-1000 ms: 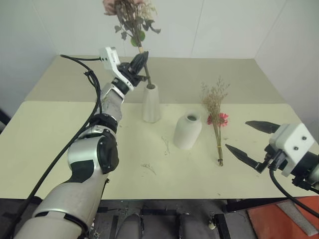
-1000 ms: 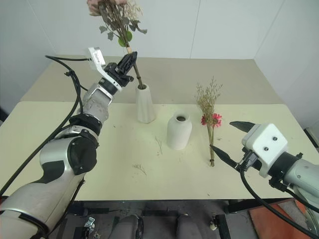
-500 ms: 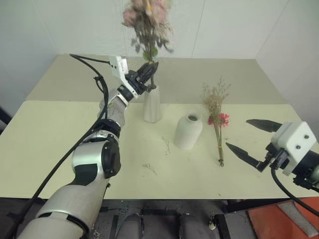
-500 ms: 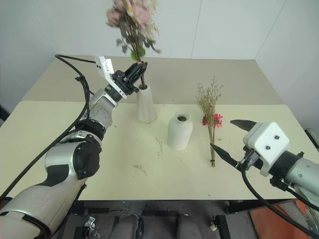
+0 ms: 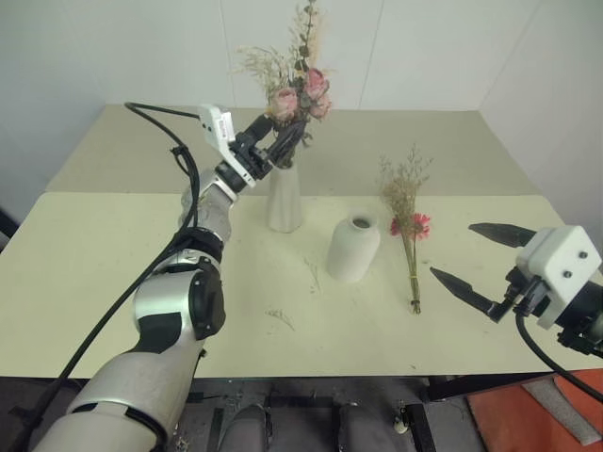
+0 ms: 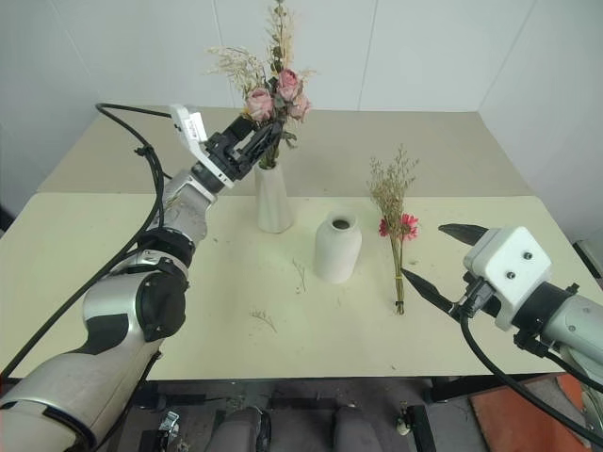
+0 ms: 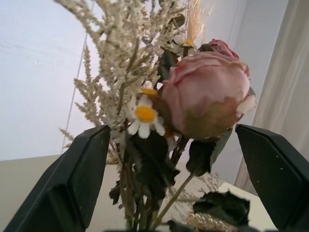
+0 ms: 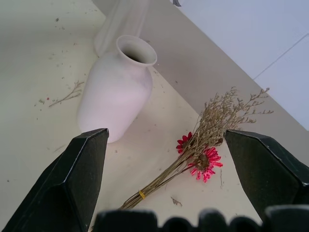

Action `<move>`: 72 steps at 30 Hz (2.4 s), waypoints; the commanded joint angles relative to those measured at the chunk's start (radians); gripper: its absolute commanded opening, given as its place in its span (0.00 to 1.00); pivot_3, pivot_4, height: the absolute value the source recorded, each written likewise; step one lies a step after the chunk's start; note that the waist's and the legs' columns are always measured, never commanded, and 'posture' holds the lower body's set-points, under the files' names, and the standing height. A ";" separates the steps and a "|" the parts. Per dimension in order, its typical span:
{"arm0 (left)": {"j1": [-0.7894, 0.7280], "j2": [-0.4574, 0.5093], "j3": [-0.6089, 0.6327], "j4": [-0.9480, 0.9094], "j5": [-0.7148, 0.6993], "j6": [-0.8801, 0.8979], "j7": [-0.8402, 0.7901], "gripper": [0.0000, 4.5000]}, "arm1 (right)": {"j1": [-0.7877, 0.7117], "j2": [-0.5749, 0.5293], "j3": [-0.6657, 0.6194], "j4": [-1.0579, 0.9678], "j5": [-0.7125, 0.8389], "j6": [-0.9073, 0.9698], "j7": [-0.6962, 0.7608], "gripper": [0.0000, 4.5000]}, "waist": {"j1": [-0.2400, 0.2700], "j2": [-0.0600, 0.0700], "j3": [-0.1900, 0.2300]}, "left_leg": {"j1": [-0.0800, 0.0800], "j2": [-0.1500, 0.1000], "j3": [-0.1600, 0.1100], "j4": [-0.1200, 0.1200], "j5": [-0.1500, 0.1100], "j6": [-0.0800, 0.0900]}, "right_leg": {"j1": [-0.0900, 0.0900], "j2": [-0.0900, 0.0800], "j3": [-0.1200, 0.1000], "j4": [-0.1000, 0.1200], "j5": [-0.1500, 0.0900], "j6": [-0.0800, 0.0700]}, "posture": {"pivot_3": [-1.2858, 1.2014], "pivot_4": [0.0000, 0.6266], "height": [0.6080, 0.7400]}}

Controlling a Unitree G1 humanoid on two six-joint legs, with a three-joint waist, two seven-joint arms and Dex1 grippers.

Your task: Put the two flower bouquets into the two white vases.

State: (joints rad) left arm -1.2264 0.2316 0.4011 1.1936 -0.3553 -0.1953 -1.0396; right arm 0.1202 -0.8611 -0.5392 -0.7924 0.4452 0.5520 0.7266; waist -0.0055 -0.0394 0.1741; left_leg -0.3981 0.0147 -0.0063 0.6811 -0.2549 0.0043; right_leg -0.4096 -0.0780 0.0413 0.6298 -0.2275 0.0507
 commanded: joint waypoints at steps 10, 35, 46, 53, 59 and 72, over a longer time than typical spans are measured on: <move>0.397 0.267 -0.067 -0.809 -0.197 0.457 -0.157 1.00 | -0.034 -0.025 -0.031 0.034 0.000 0.109 -0.070 1.00 | -0.011 0.000 0.000 | 0.000 0.002 0.000 0.000 0.000 0.000 | 0.000 0.000 0.000 0.002 0.000 0.000 | 0.52 0.24 1.00; 0.539 0.566 -0.445 -1.258 -0.054 0.476 -0.382 1.00 | -0.916 0.189 0.638 0.836 -0.125 0.744 -0.301 1.00 | -0.011 0.004 -0.002 | -0.010 0.002 0.003 0.002 0.001 0.001 | -0.015 0.001 0.003 0.010 -0.001 -0.003 | 0.52 0.24 1.00; 0.593 0.568 -0.403 -1.302 -0.112 0.468 -0.363 1.00 | -0.943 0.230 0.647 0.926 -0.171 0.715 -0.292 0.34 | -0.013 0.004 -0.002 | -0.009 0.002 0.003 0.002 0.001 0.001 | -0.015 0.001 0.002 0.011 -0.001 -0.003 | 0.52 0.24 1.00; 0.608 0.560 -0.405 -1.296 -0.108 0.432 -0.363 1.00 | -0.946 0.249 0.638 0.923 -0.194 0.730 -0.316 0.01 | -0.013 0.004 -0.002 | -0.008 0.002 0.003 0.002 0.001 0.001 | -0.015 0.001 0.003 0.011 -0.001 -0.003 | 0.52 0.24 1.00; 0.601 0.565 -0.395 -1.297 -0.122 0.444 -0.353 1.00 | -0.926 0.329 0.487 0.851 -0.304 0.573 -0.556 0.01 | -0.013 0.004 -0.002 | -0.008 0.002 0.003 0.002 0.001 0.001 | -0.015 0.001 0.003 0.011 -0.001 -0.003 | 0.52 0.24 1.00; 0.627 0.629 -0.344 -1.231 -0.116 0.441 -0.350 1.00 | -0.820 0.571 0.129 0.284 0.139 0.004 -0.469 0.01 | -0.019 0.006 -0.001 | -0.007 0.003 0.004 -0.001 0.002 0.001 | -0.015 0.001 0.003 0.011 -0.001 -0.003 | 0.52 0.24 1.00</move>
State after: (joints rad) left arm -0.6031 0.8442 0.0243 -0.0428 -0.4706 0.2618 -1.3915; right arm -0.6901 -0.3073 -0.3962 -0.4240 0.4858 0.5992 0.2247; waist -0.0246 -0.0339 0.1729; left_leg -0.4039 0.0176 -0.0027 0.6804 -0.2534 0.0049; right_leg -0.4239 -0.0770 0.0439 0.6415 -0.2281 0.0472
